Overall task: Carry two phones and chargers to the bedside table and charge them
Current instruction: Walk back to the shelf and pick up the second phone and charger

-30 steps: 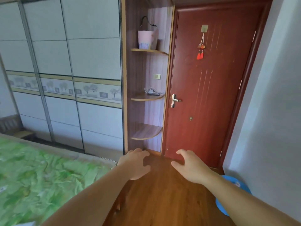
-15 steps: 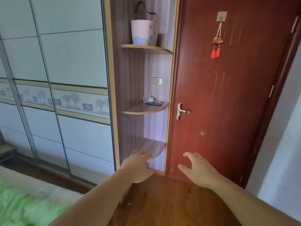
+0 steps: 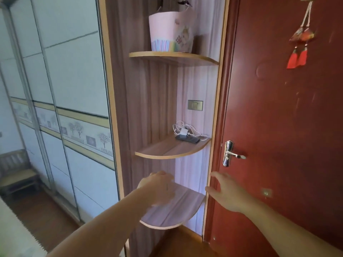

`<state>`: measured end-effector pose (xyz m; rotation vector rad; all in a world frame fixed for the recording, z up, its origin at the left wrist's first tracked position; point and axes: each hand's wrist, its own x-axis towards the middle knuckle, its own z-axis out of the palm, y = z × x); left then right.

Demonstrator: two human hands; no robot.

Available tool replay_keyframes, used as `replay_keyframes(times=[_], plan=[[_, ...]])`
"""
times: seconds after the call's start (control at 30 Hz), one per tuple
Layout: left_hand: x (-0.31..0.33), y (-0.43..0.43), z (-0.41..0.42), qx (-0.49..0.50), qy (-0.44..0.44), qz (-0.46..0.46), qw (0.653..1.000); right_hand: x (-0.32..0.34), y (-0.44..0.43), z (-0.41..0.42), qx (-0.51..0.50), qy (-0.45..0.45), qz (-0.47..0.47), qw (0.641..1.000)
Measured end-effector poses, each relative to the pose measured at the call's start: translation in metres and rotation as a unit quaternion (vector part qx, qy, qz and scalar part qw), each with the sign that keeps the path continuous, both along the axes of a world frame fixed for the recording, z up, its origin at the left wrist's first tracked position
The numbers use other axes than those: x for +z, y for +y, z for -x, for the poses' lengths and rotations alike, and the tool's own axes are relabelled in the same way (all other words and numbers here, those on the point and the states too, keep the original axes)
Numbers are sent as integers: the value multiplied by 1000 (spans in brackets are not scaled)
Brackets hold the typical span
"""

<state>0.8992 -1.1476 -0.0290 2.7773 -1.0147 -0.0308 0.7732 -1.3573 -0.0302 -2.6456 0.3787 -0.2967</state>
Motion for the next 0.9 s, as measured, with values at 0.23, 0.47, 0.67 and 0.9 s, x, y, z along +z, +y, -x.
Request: replay_keyframes(times=[0.23,0.47,0.67,0.9], plan=[[-17,-88,-131,6,10,22,1000,2,-93,-121,19,4,78,997],[-30,-182,-304,4,35,66,997,4,-179,-284,26,6,121,992],[-23,-238,-412,-23,11,71,997,11,-221,-394,47,-7,89,995],[-40,-263,-466,15,15,114,993,-3,-265,-507,64,10,99,993]])
